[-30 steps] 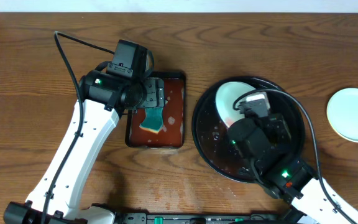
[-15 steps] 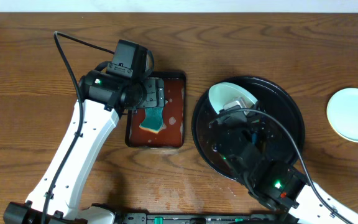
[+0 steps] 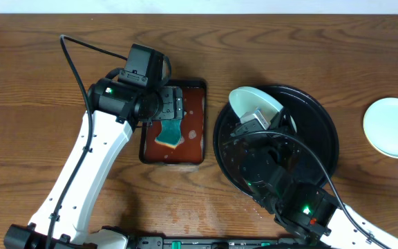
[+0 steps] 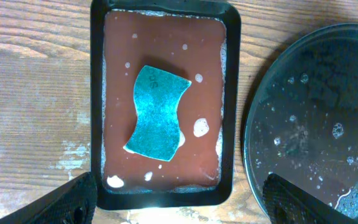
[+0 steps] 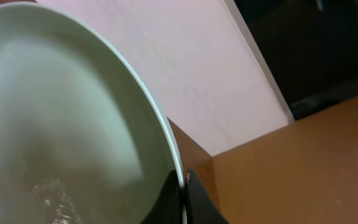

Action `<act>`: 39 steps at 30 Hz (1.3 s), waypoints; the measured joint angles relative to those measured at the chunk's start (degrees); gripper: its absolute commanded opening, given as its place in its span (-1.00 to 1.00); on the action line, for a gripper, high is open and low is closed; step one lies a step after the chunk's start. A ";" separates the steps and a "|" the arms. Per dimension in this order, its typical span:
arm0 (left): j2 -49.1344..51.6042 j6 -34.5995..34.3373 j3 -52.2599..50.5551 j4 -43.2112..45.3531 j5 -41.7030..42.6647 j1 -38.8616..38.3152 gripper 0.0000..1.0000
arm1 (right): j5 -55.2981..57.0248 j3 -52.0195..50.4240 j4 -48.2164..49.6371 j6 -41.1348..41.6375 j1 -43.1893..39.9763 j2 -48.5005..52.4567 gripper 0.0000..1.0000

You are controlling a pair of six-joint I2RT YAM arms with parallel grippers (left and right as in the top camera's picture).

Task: Clean dirty plates on tray and stack at the side
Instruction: 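Lift the white plate with the right gripper off the black tray, then carry the white plate right and stack it on the plate pile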

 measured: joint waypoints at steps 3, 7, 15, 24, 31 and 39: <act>0.00 0.00 0.00 0.00 0.00 0.00 0.72 | 0.74 0.00 0.00 -0.20 0.00 0.00 -0.98; 0.00 -0.02 0.00 0.00 0.00 0.00 0.72 | 1.16 0.00 0.00 -0.24 0.00 0.00 -0.98; 0.00 -0.02 0.00 0.00 0.00 0.00 0.72 | 1.55 0.00 -0.04 -0.24 -0.13 0.00 -0.98; 0.00 0.00 0.00 0.00 0.00 0.00 0.72 | 1.57 0.00 -0.44 2.60 -2.89 0.00 -0.98; 0.00 0.00 0.00 -0.02 0.00 0.00 0.72 | -6.62 0.42 -10.49 13.51 -7.65 0.00 -0.98; 0.00 0.00 0.00 -0.02 0.00 0.00 0.72 | -27.30 0.63 -20.92 29.42 -21.77 1.55 -0.98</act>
